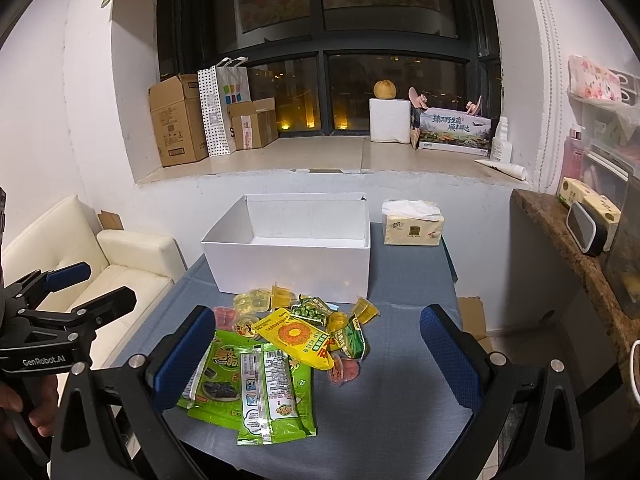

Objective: Organize snacks

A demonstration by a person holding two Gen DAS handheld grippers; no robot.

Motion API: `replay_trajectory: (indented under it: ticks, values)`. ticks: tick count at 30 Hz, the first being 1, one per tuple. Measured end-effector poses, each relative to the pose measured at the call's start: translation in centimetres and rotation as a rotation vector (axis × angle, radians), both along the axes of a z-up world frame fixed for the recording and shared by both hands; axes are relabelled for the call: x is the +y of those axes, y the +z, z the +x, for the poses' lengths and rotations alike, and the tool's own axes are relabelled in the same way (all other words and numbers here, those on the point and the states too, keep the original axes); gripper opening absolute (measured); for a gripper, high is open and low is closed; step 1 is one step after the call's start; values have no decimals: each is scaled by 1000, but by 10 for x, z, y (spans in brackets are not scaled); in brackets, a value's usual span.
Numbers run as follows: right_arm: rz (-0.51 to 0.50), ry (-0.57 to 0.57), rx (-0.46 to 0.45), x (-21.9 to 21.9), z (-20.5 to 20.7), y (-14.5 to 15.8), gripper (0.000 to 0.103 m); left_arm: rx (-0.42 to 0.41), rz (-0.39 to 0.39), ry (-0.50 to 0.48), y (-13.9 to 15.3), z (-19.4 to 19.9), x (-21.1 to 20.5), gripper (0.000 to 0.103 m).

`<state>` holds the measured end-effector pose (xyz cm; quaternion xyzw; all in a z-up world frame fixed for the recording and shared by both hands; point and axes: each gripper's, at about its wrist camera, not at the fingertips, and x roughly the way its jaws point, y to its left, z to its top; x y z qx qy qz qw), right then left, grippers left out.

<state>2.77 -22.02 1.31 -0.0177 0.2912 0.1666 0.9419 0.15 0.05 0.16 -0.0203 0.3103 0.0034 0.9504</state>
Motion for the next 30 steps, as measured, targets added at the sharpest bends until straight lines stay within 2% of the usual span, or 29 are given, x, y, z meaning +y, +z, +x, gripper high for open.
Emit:
replay_trajectory:
  ticks: [30]
  values:
    - [4,0,8,1,1,-4,103,6,0,0,-4,0,3,103]
